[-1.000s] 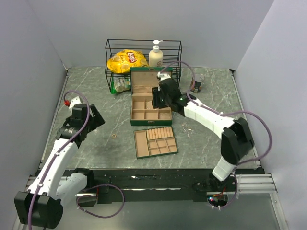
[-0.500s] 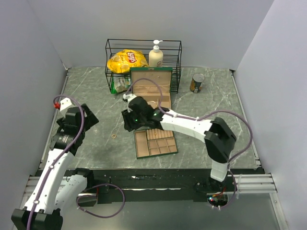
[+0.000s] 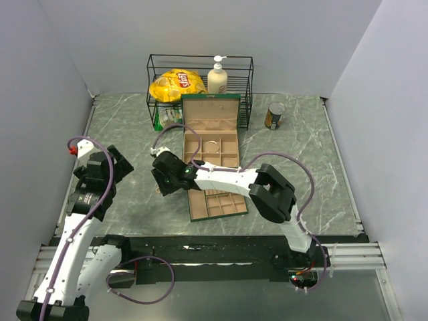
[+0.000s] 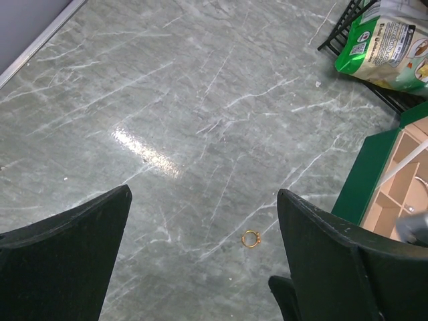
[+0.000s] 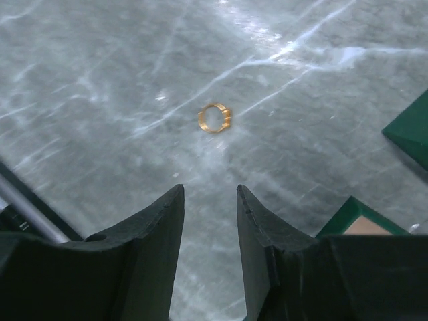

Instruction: Organize the mixed jewelry

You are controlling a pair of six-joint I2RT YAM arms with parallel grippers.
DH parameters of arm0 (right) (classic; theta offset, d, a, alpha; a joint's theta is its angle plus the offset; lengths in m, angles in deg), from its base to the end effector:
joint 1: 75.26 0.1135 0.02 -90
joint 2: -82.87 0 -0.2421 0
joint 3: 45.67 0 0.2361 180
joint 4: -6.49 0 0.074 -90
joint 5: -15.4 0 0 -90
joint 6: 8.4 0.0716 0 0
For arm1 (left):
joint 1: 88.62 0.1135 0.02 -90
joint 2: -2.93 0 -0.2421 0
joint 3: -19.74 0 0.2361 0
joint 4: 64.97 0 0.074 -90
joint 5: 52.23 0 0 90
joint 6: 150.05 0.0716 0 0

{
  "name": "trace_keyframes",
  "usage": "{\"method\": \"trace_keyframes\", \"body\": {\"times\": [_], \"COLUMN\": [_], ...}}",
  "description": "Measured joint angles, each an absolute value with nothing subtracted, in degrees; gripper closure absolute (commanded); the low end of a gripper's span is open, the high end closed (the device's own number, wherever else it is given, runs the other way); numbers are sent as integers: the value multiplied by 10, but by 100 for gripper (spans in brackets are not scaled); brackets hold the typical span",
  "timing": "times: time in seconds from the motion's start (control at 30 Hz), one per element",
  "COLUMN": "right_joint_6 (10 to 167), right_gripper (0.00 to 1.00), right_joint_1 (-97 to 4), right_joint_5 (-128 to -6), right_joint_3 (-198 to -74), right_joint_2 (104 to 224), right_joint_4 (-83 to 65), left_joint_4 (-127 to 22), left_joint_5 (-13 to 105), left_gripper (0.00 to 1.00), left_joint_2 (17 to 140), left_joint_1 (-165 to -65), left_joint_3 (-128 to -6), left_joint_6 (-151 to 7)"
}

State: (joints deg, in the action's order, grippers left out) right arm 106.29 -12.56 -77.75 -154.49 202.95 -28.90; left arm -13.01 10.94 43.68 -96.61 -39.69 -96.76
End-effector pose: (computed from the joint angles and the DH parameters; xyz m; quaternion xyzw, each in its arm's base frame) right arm 0.2203 0.4183 0.1711 -0.2929 0.8816 0.2366 0.2846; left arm 0.1783 0.0076 0.2715 -0.3191 0.8019 0.0131 0.5050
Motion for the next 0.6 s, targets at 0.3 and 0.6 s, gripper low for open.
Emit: {"method": "trace_keyframes", "body": {"times": [0.3, 0.6], "right_joint_6": [1065, 1064], "right_gripper": [57, 57], "right_joint_1": [-127, -127], "right_joint_5": [-798, -801], "right_joint_3": [-1597, -1648], "right_joint_2": [2094, 2116], "right_joint_4": [-310, -322], "left_joint_4": [-131, -131], "left_joint_5": [109, 110], "left_gripper": [4, 4], "left_joint_2": [408, 407], "left_joint_1": [-962, -962], "left_joint_3": [-397, -397], "left_joint_6": [-970, -969]}}
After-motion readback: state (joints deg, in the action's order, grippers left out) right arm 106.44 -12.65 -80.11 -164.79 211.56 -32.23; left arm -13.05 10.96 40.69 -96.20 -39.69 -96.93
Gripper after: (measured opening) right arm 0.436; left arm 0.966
